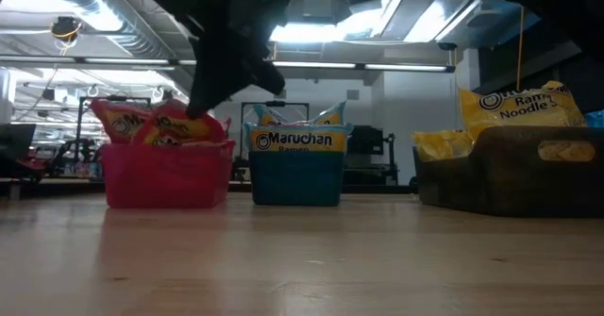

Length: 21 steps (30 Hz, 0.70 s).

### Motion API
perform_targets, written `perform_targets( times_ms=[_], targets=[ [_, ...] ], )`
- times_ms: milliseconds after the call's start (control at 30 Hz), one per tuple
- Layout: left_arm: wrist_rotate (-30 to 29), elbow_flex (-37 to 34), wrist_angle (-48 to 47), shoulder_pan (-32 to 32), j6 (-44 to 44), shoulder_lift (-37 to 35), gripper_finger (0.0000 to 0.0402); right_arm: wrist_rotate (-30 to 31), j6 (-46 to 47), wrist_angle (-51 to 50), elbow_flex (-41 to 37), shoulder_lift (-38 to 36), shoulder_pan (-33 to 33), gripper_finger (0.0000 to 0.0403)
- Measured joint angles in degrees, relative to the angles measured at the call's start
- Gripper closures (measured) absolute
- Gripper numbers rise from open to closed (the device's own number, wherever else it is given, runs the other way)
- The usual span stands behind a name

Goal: Sort Maruchan noodles
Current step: Put the red noodle pack into the red bin

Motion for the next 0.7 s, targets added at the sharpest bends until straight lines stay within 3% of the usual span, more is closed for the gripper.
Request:
perform_targets(
  times_ms=[233, 433, 700],
  targets=[
    [1.6, 0.0, 0.3, 0.0, 0.0, 0.0, 0.0306, -0.9, 1.8, 1.8, 0.1, -0.3, -0.5, 0.0386],
    [3.1, 0.0, 0.3, 0.0, -0.1, 0.0, 0.0306, -2.6, 2.0, 2.7, 2.5, -0.4, -0.5, 0.0345],
    [3.1, 0.0, 0.4, 0.0, -0.1, 0.0, 0.0306, 2.4, 1.6, 3.0, 5.9, -1.4, -0.5, 0.0298]
  ],
)
